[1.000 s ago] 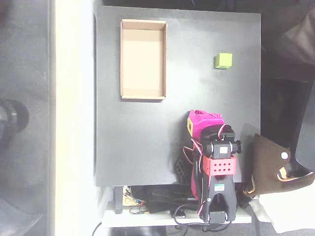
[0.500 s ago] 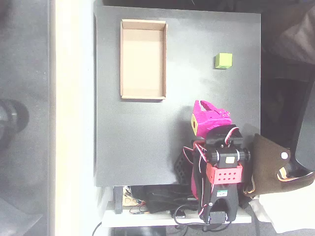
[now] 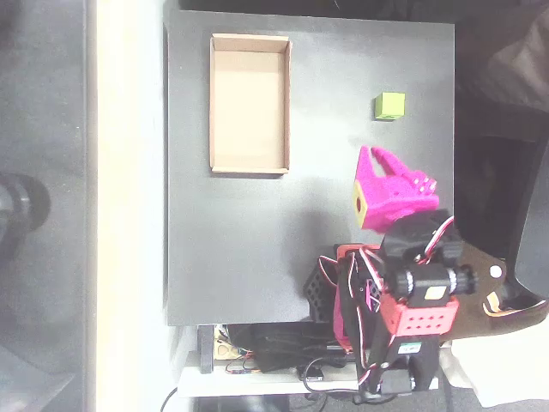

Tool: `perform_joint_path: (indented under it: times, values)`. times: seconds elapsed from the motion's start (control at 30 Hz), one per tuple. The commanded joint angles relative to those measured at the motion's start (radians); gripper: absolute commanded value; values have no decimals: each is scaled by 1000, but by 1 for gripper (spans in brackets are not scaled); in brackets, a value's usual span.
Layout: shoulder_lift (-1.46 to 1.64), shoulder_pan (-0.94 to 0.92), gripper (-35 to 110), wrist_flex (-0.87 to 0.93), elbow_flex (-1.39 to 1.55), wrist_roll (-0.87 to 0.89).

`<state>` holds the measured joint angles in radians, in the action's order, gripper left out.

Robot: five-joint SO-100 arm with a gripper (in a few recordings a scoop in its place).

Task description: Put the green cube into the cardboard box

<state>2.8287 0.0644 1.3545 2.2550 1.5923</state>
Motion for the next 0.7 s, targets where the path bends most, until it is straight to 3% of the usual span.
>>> perform_joint_path:
  times: [0.0, 0.37, 0.67]
  values:
    - [-175, 14, 3, 2, -221, 107]
    - [-687, 2, 3, 2, -744, 107]
    - [-980, -6, 3, 2, -954, 109]
